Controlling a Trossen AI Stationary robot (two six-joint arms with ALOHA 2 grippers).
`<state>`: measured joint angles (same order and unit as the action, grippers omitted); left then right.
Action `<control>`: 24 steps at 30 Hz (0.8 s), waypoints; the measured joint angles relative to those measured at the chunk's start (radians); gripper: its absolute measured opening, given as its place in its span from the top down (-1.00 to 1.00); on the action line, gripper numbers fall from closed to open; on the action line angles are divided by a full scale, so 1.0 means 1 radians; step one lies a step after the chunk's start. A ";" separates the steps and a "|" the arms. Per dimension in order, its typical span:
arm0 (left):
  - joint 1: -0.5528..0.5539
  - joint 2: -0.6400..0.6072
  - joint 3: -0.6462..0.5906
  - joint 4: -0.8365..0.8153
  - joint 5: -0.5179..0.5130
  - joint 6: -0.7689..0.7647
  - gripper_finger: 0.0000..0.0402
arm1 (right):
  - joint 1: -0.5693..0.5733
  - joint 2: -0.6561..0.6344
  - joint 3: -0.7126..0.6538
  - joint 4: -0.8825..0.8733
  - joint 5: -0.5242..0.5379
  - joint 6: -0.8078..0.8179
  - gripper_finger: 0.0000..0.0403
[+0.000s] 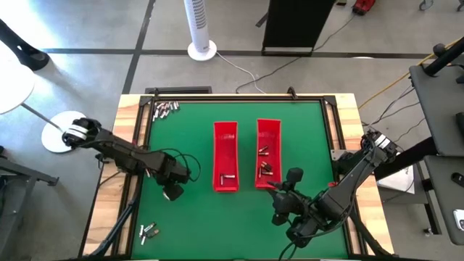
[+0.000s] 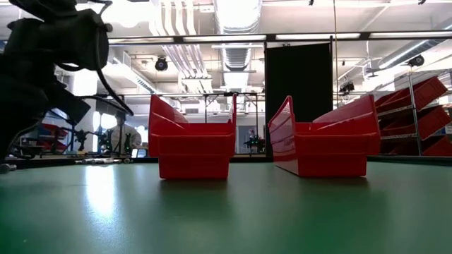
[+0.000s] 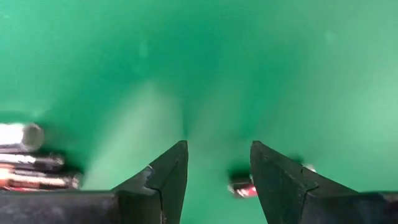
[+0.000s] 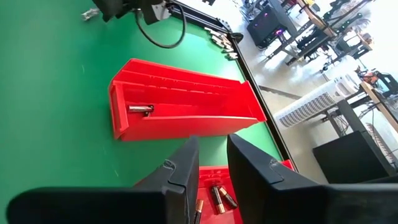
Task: Sort batteries
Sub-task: Put the black battery into the right red bin
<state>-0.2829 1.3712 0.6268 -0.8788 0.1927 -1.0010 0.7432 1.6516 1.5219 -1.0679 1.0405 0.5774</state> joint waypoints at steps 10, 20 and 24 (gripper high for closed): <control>-0.080 -0.002 0.007 -0.013 0.016 -0.081 0.23 | 0.000 0.000 0.000 0.000 0.000 0.000 0.68; -0.314 -0.003 0.199 -0.017 0.035 -0.124 0.23 | -0.001 0.000 0.000 0.001 0.000 -0.001 0.57; -0.451 -0.003 0.277 -0.018 0.031 -0.251 0.23 | -0.001 0.001 0.000 0.004 0.000 0.000 0.54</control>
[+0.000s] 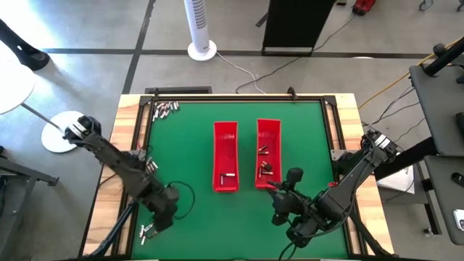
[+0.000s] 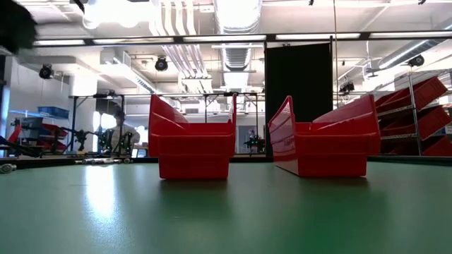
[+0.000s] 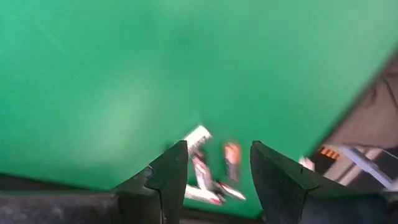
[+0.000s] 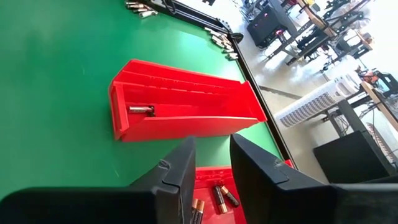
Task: Sort batteries
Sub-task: Put the black battery into the right red bin
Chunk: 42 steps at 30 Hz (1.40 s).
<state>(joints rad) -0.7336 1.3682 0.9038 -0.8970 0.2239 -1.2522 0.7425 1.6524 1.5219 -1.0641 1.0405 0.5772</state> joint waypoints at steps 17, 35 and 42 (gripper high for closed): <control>-0.395 0.193 0.121 0.049 -0.147 -0.194 0.23 | -0.044 0.000 0.000 0.000 0.008 -0.002 0.66; -0.394 0.341 0.148 0.100 -0.160 -0.231 0.23 | -0.074 0.009 0.000 0.000 0.008 -0.014 0.57; -0.385 0.343 0.110 0.120 -0.160 -0.248 0.23 | -0.078 0.009 0.000 0.000 0.008 -0.020 0.65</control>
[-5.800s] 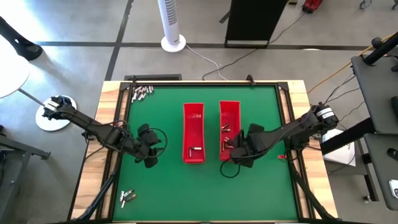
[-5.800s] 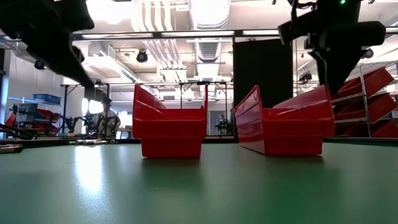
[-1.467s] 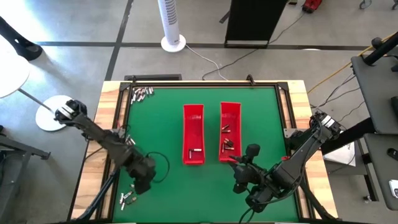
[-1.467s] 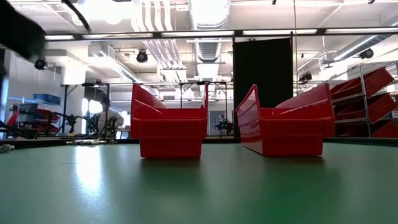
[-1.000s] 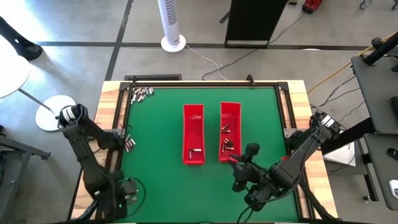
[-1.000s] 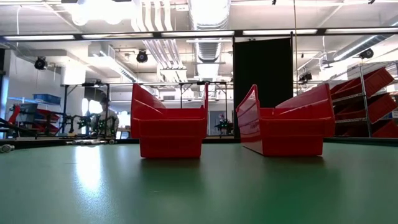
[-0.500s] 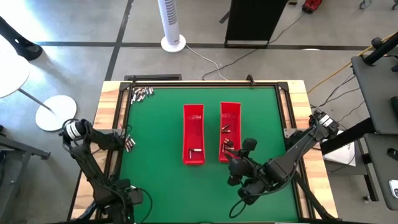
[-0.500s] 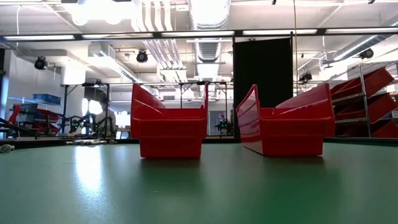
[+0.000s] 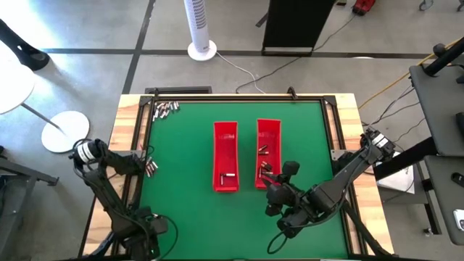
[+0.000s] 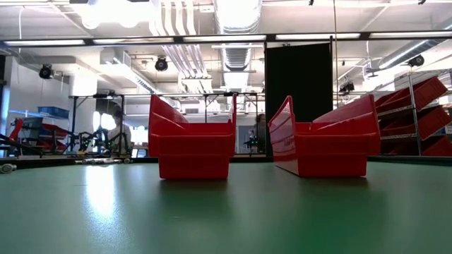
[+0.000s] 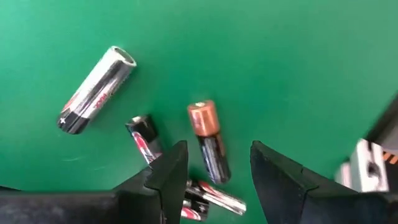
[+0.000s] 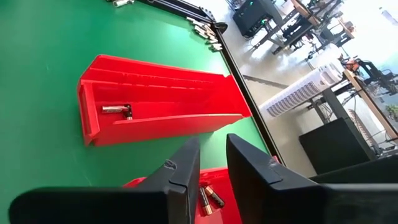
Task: Sort batteries
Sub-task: Put the black battery into the right red bin
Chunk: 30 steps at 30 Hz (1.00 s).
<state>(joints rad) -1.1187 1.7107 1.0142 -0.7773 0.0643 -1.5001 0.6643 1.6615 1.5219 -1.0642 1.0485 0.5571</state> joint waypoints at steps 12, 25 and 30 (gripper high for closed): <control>0.010 -0.004 -0.069 0.125 0.003 0.009 0.39 | 0.000 0.000 0.000 0.000 0.000 0.009 0.63; 0.050 -0.009 -0.062 0.122 0.019 0.082 0.88 | 0.000 0.000 0.000 0.000 -0.001 0.020 0.60; 0.087 -0.008 -0.029 0.125 -0.045 0.153 0.87 | 0.000 0.000 0.000 0.001 0.000 0.020 0.67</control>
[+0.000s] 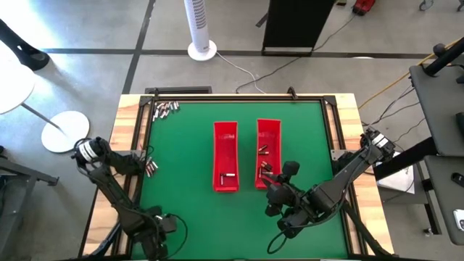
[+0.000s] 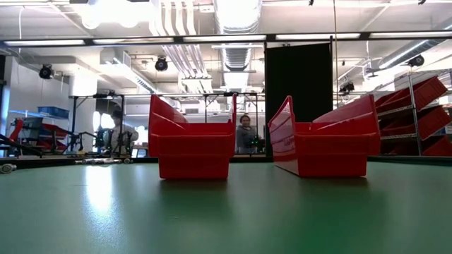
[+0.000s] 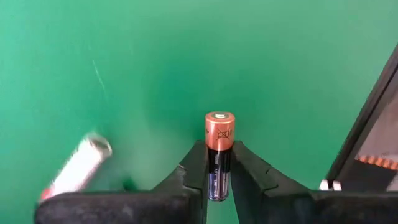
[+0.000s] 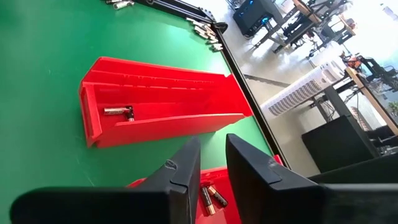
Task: Sort batteries
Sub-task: Put the black battery into the right red bin
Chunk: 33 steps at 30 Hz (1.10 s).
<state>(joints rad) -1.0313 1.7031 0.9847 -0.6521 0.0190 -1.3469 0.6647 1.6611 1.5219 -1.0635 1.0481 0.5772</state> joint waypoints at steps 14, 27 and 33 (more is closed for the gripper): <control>0.212 0.000 0.036 0.024 -0.196 0.379 0.86 | 0.000 0.000 0.000 0.000 0.000 -0.001 0.71; 0.411 0.235 0.318 0.017 -0.195 1.324 0.86 | 0.000 0.000 0.000 0.001 0.000 -0.001 0.60; 0.463 0.425 0.581 -0.277 -0.196 1.626 0.86 | 0.000 0.000 0.000 0.000 -0.008 0.018 0.57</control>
<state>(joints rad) -0.5683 2.1286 1.5658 -0.9286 -0.1768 0.2786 0.6647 1.6608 1.5219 -1.0634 1.0399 0.5950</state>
